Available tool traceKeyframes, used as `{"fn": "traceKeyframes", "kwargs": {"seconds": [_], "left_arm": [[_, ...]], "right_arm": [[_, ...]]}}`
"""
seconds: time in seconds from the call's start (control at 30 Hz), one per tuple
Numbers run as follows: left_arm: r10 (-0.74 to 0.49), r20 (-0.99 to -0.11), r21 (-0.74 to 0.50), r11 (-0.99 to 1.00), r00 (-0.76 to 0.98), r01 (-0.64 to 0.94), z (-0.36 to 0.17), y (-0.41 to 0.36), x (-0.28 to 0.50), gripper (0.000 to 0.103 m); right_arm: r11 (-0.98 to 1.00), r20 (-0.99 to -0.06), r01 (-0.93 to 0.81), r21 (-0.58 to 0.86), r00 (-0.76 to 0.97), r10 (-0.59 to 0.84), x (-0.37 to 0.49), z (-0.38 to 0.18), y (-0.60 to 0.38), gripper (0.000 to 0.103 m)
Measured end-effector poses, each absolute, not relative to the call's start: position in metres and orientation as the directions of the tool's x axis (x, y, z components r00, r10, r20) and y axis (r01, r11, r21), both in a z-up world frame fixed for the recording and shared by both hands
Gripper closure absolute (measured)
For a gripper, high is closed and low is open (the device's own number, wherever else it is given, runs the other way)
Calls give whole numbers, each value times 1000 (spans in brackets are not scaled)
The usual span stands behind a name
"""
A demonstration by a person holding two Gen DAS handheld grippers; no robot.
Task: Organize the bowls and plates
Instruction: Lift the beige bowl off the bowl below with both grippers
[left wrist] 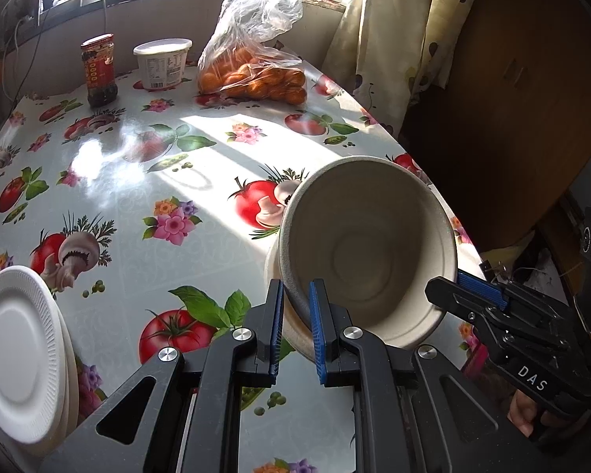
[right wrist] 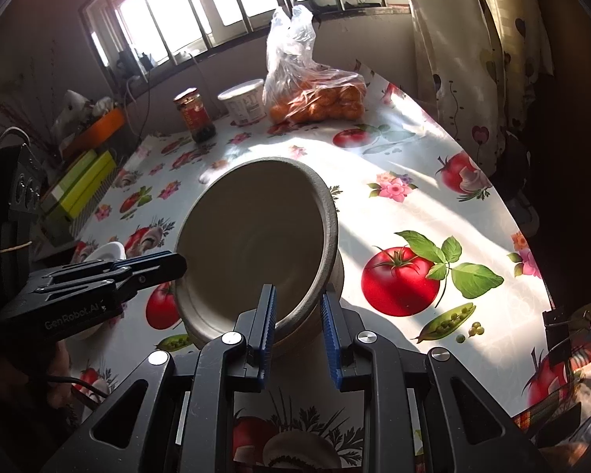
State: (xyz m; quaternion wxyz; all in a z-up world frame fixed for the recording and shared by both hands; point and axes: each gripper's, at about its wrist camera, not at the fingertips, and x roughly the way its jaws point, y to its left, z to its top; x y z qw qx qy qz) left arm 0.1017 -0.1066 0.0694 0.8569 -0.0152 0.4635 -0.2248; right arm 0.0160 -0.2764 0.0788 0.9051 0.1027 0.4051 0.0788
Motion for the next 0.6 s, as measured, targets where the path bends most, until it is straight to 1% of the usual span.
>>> {"fn": "traceKeyframes", "kwargs": {"seconds": [0.6], "left_arm": [[-394, -799, -245, 904, 455, 351, 62, -103, 103, 89]], "right_arm": [[968, -734, -60, 244, 641, 225, 19, 71, -274, 81]]}}
